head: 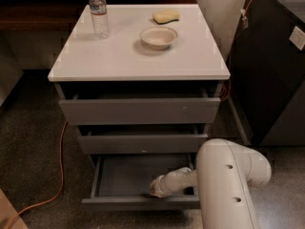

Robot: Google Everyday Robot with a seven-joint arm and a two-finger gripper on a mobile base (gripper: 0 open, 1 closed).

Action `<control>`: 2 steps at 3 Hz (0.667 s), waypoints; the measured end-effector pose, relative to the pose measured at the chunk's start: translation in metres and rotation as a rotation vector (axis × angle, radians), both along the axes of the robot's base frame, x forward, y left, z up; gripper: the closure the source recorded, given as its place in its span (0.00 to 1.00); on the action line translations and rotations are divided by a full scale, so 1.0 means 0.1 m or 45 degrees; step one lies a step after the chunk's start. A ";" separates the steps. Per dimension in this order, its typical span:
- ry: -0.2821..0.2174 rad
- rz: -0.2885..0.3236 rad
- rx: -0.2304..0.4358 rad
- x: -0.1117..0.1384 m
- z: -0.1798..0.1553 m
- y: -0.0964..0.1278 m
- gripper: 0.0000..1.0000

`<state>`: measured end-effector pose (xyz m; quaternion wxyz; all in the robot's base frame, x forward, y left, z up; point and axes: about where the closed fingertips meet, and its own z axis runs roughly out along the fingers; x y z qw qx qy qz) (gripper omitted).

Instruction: Open bottom drawer

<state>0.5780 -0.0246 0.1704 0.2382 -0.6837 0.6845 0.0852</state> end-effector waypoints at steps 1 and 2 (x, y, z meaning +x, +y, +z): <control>0.069 -0.011 0.028 -0.20 -0.07 0.00 1.00; 0.134 -0.027 0.054 -0.36 -0.14 -0.02 1.00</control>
Offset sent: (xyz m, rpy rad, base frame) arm -0.0412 -0.0051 -0.0169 0.0530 0.1323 -0.0293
